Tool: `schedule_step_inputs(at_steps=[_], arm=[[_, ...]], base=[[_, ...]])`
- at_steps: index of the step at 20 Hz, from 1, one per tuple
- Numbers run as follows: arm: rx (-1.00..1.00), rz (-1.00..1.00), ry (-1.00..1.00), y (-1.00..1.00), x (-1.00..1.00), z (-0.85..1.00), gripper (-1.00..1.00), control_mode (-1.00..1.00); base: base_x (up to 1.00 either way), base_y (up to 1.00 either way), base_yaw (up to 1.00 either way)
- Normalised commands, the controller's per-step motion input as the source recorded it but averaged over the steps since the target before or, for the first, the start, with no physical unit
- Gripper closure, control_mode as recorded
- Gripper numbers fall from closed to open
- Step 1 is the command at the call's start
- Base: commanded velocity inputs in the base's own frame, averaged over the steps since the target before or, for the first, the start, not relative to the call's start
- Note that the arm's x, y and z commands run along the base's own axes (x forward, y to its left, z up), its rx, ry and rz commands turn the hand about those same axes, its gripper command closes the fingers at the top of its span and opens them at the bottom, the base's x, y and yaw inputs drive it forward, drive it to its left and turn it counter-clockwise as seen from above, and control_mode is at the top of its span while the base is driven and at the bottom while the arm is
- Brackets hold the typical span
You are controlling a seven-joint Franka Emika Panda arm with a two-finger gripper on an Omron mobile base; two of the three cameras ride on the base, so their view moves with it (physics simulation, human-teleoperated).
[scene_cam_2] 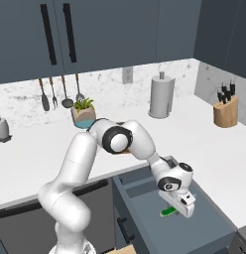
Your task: Pick up the knife from the drawer and place it on the cutting board. Then place the meat from the plate to the cutting board.
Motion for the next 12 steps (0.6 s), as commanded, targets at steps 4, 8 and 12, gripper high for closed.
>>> schedule_step_inputs(at_steps=[4, 8, 12], arm=[[0.00, 0.00, 0.01, 0.23, -0.04, 0.00, 1.00, -1.00], [0.00, 0.04, -0.01, 0.19, -0.60, 0.41, 1.00, -1.00], [0.00, 0.10, -0.02, 0.12, -0.87, 0.95, 1.00, -1.00]], base=[[0.00, 0.00, 0.00], [0.00, 0.00, 0.00], [0.00, 0.00, 0.00]])
